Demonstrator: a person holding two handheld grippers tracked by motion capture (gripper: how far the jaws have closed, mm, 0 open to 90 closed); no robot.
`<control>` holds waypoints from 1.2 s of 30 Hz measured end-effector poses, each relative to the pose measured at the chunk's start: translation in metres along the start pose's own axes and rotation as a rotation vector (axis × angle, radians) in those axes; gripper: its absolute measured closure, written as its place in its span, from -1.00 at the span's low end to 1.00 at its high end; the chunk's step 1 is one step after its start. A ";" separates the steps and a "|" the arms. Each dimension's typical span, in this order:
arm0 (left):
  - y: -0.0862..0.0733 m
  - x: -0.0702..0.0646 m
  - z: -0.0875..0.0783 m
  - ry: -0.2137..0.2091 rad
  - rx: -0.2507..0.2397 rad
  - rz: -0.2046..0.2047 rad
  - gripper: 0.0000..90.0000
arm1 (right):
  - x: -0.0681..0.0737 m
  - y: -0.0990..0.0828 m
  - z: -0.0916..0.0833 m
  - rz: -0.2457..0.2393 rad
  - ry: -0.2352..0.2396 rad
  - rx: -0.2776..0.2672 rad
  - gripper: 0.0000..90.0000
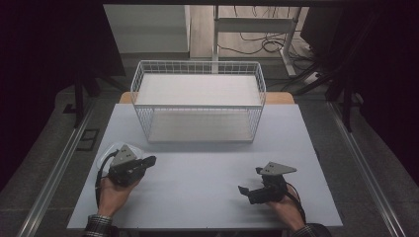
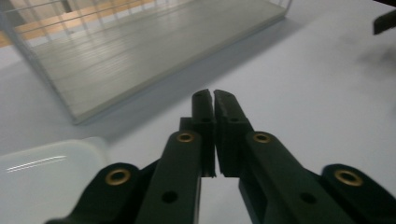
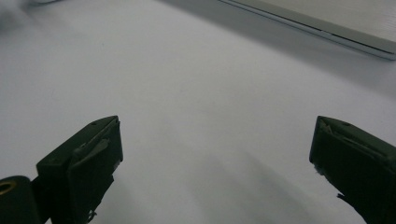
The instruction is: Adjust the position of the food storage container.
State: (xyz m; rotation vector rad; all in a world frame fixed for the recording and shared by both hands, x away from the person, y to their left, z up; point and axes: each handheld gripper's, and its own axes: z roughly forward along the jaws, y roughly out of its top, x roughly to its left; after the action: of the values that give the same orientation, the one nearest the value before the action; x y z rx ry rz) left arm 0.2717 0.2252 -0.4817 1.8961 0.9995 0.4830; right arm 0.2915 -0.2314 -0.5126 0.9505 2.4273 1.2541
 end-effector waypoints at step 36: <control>-0.045 0.117 -0.045 0.435 0.040 -0.273 1.00 | 0.001 0.000 0.002 -0.015 -0.002 0.016 -0.94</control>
State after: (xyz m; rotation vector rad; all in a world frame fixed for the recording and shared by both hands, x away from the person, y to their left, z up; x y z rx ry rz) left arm 0.2911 0.3552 -0.5048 1.6867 1.5372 0.7339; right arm 0.2916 -0.2294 -0.5140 0.9355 2.4413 1.2299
